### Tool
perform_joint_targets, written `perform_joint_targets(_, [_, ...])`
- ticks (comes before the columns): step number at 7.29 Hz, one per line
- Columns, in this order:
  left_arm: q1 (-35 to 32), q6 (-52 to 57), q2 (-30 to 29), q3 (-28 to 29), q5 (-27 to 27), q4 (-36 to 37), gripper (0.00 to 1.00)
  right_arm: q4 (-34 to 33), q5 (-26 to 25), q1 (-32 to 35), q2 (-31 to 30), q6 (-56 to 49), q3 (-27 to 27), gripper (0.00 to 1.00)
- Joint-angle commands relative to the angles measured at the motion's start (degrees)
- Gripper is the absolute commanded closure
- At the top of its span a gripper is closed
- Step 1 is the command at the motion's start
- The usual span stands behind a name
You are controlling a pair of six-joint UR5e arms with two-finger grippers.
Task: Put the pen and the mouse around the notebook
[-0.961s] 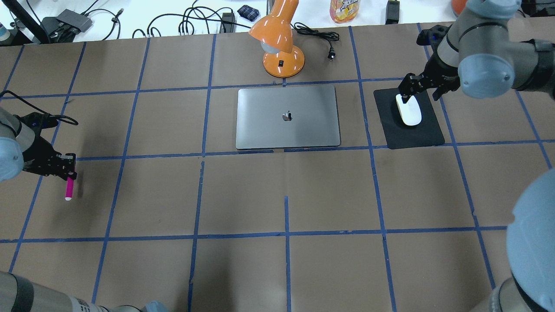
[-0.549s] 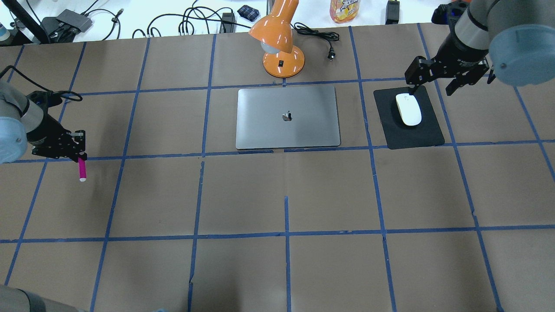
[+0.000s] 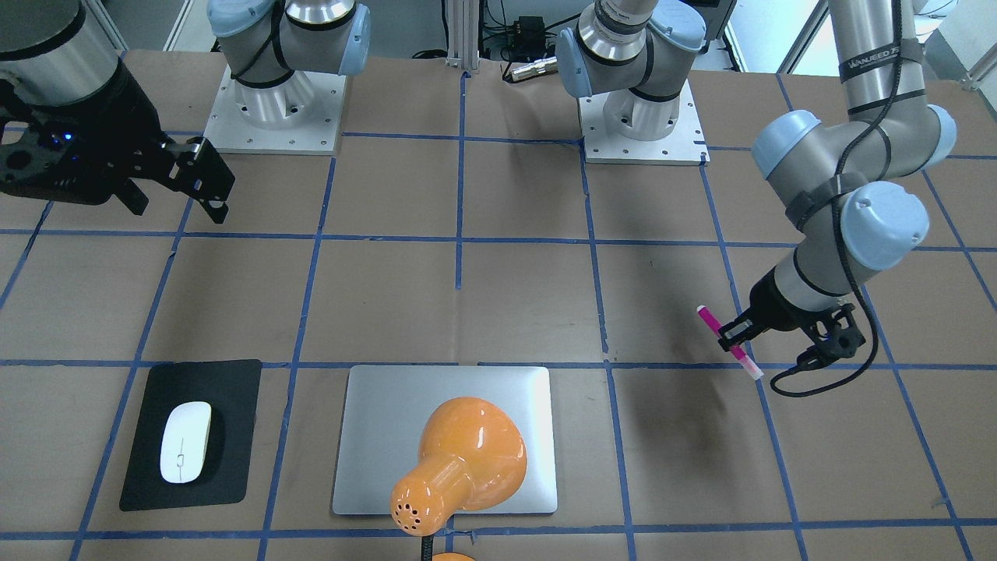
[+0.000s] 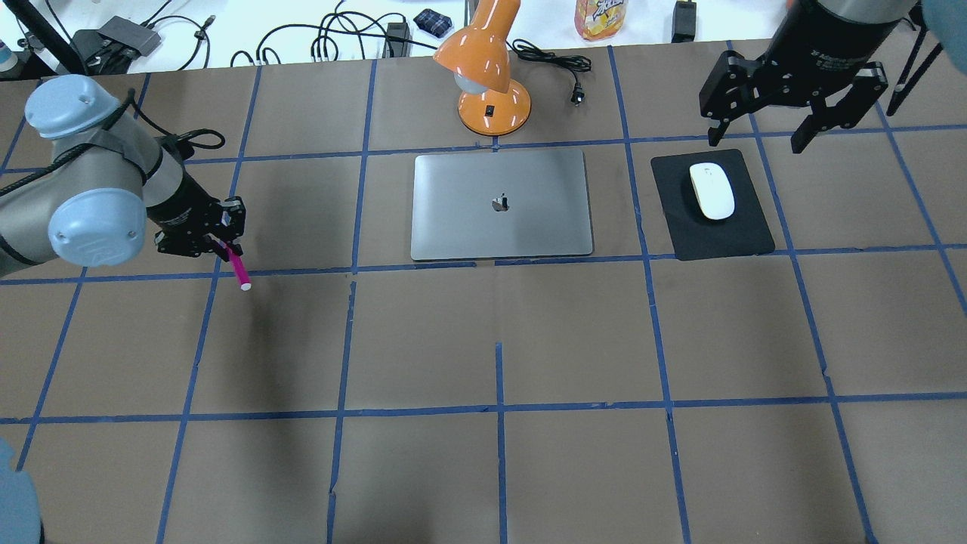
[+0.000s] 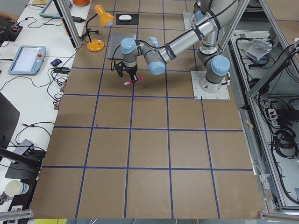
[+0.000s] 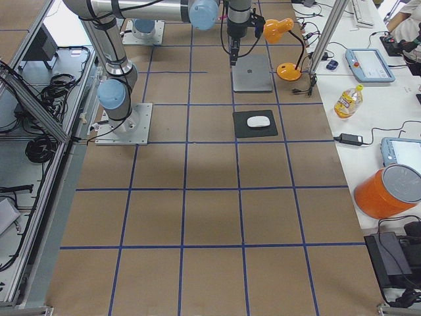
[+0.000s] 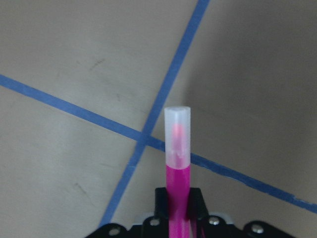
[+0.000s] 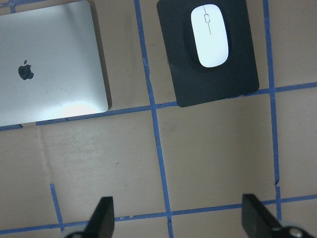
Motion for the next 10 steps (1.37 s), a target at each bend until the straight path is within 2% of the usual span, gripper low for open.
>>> perform_joint_targets(1, [-9.7, -18.9, -0.8, 0.6, -1.6, 1.5, 1.0, 1.1, -1.4, 4.2, 0.1, 5.2, -0.8, 0.09])
perform_joint_targets(3, [-17.6, -33.6, -1.8, 0.7, -1.7, 3.4, 1.0, 1.0, -1.5, 7.7, 0.4, 8.6, -0.8, 0.08])
perform_joint_targets(5, [-24.9, -47.4, -4.1, 0.6, -1.8, 8.7, 1.0, 0.8, -2.2, 7.6, 0.6, 7.8, -0.4, 0.05])
perform_joint_targets(6, [-27.8, -52.3, -5.4, 0.7, -1.6, 8.9, 1.0, 0.8, -2.2, 7.6, 0.5, 7.8, -0.4, 0.02])
perform_joint_targets(10, [-34.9, -70.1, -8.8, 0.8, -1.8, 13.2, 1.0, -0.6, -1.9, 7.5, 0.7, 3.3, -0.5, 0.0])
